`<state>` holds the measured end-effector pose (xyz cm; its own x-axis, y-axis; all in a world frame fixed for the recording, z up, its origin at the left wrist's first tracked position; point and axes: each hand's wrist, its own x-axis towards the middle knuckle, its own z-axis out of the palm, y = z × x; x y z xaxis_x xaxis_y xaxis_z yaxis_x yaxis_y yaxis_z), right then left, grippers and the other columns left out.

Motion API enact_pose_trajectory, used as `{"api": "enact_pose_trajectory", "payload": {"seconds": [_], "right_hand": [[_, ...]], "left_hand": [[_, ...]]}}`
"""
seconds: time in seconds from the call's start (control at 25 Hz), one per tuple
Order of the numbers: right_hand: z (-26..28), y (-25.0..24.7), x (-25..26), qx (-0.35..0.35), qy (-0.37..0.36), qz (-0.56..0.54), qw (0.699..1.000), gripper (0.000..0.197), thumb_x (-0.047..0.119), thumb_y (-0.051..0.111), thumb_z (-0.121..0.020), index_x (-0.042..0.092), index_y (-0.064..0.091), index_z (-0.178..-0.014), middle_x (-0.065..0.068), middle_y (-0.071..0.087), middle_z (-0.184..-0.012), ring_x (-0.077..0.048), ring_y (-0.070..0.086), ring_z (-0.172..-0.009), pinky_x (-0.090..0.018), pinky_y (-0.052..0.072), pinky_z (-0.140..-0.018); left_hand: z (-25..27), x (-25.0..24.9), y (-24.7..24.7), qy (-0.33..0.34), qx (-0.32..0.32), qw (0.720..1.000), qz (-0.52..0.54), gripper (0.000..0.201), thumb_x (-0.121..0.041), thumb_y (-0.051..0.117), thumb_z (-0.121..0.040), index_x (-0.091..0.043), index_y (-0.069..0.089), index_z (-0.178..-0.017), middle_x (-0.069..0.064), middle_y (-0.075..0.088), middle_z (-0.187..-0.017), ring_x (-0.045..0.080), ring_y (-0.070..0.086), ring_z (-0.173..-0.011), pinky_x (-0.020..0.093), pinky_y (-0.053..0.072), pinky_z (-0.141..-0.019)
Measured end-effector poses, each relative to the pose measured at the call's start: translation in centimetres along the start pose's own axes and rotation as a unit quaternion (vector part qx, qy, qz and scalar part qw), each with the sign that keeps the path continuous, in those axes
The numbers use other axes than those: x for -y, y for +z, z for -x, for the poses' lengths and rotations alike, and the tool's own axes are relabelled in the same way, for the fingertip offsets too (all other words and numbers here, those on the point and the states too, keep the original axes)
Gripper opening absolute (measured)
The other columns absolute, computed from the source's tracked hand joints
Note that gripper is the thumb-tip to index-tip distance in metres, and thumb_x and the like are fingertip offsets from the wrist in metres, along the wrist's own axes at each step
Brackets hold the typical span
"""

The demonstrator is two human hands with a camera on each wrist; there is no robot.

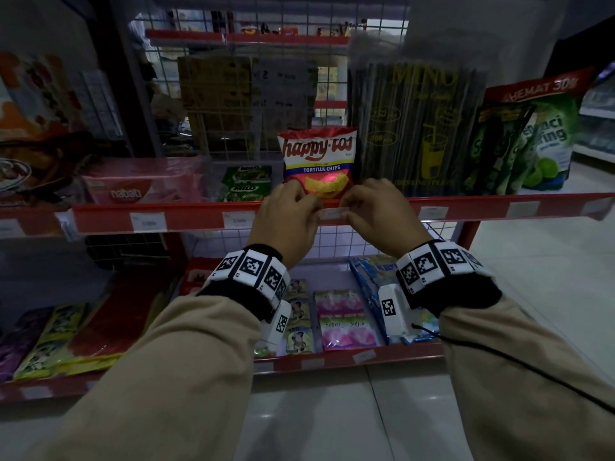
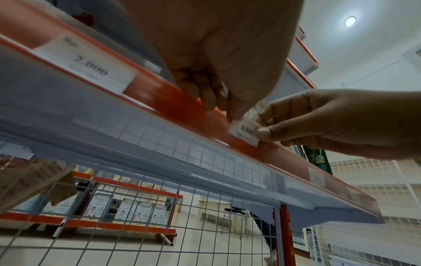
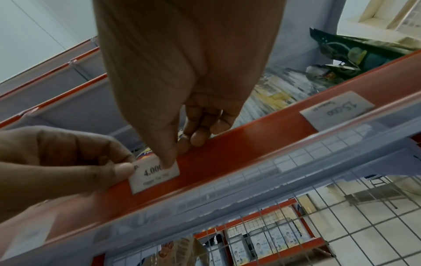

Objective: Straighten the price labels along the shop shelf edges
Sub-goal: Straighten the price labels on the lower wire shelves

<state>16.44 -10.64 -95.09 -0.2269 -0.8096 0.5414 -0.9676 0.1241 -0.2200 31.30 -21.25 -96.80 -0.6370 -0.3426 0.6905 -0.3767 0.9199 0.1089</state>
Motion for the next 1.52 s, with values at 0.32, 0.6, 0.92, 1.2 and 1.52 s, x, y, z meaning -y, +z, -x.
{"api": "enact_pose_trajectory", "payload": {"seconds": [0.32,0.6,0.92,1.2,1.52], "right_hand": [[0.1,0.1,0.5,0.017,0.009,0.019,1.000,0.017,0.023,0.059,-0.090,0.016,0.065,-0.105,-0.008,0.057,-0.105,-0.028,0.045,-0.103,-0.039,0.040,-0.086],[0.3,0.3,0.6,0.027,0.003,0.064,0.998,0.020,0.023,0.054,-0.093,0.016,0.064,-0.110,-0.010,0.055,-0.108,-0.030,0.044,-0.104,-0.043,0.042,-0.087],[0.7,1.0,0.6,-0.020,0.006,0.041,0.999,0.015,0.020,0.057,-0.091,0.014,0.056,-0.105,-0.007,0.057,-0.107,-0.028,0.043,-0.102,-0.041,0.041,-0.085],[2.0,2.7,0.7,-0.146,0.006,0.037,0.989,0.021,0.007,0.059,-0.082,0.008,0.064,-0.103,-0.014,0.056,-0.104,-0.033,0.045,-0.099,-0.039,0.041,-0.081],[7.2,7.0,-1.0,-0.151,0.001,-0.009,0.988,0.032,0.010,0.063,-0.083,0.009,0.060,-0.114,-0.015,0.052,-0.111,-0.031,0.047,-0.104,-0.035,0.041,-0.083]], "left_hand": [[0.1,0.0,0.2,0.006,-0.003,1.000,-0.006,0.019,-0.021,0.055,-0.092,-0.005,0.064,-0.095,0.013,0.051,-0.092,0.030,0.047,-0.086,0.038,0.041,-0.070],[0.1,0.0,0.4,-0.007,0.005,1.000,-0.014,0.024,-0.023,0.052,-0.094,-0.004,0.066,-0.095,0.013,0.050,-0.093,0.029,0.045,-0.089,0.039,0.041,-0.074],[0.5,0.1,0.4,-0.012,0.010,1.000,-0.009,0.017,-0.021,0.051,-0.094,-0.007,0.057,-0.103,0.012,0.052,-0.102,0.029,0.045,-0.094,0.041,0.041,-0.080],[2.0,0.0,0.5,-0.007,-0.033,0.999,-0.038,0.023,-0.019,0.055,-0.089,-0.008,0.060,-0.108,0.013,0.052,-0.105,0.031,0.047,-0.099,0.042,0.042,-0.081],[7.9,-0.3,4.5,-0.024,0.036,0.992,-0.119,0.062,-0.024,0.057,-0.085,-0.018,0.035,-0.143,0.011,0.016,-0.157,0.031,0.017,-0.142,0.049,0.014,-0.112]]}}
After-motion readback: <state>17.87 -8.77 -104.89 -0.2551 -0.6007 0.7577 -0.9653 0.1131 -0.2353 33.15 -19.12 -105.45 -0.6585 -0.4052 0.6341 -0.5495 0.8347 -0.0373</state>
